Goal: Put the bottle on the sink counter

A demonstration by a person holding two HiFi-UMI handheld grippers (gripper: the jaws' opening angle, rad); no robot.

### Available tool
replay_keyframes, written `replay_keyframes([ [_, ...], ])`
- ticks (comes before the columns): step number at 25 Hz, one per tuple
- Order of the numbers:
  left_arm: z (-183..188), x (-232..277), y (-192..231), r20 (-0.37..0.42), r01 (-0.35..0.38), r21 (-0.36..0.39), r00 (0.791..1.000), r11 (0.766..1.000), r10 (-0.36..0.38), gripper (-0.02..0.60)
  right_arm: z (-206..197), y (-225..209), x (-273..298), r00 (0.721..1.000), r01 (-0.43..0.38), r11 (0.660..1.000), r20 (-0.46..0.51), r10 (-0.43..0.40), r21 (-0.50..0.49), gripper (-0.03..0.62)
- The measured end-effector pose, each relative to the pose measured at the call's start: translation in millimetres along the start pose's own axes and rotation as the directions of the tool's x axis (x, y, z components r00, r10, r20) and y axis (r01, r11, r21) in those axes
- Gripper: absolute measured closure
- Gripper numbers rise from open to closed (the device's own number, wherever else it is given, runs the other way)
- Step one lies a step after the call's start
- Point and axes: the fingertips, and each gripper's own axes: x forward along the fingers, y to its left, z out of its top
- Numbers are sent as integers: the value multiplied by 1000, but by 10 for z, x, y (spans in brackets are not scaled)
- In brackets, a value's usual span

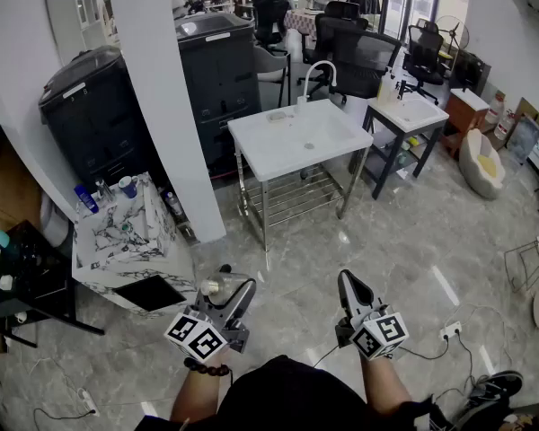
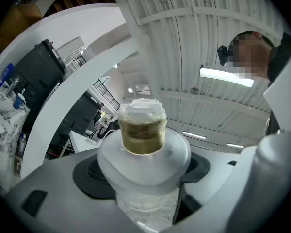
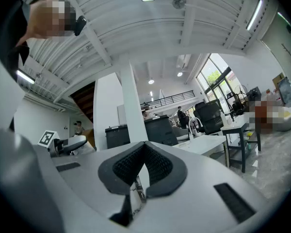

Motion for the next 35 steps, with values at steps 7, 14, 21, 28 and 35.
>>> replay_keyframes([
  [7,-188,109,-210,-28,-5,13,1000,1000,6,225,-26,-255,-275,1000,18,999,12,-18,31,565],
  [14,-408,199,-507,-52,-19,15,998,1000,20,225,35,-541,-549,999,22,999,23,-23,45,565],
  [21,-554,363,-695,-93,-26,35,995,999,29,225,99,-899,-883,996,49,993,75,-57,107,562],
  [28,-785,535,-952,-82,-53,6,995,999,53,225,147,-1278,-1111,997,60,991,49,-67,121,562],
  [35,-710,750,-549,-65,-57,-4,996,998,56,225,157,-1429,-651,994,82,991,68,-89,103,562],
])
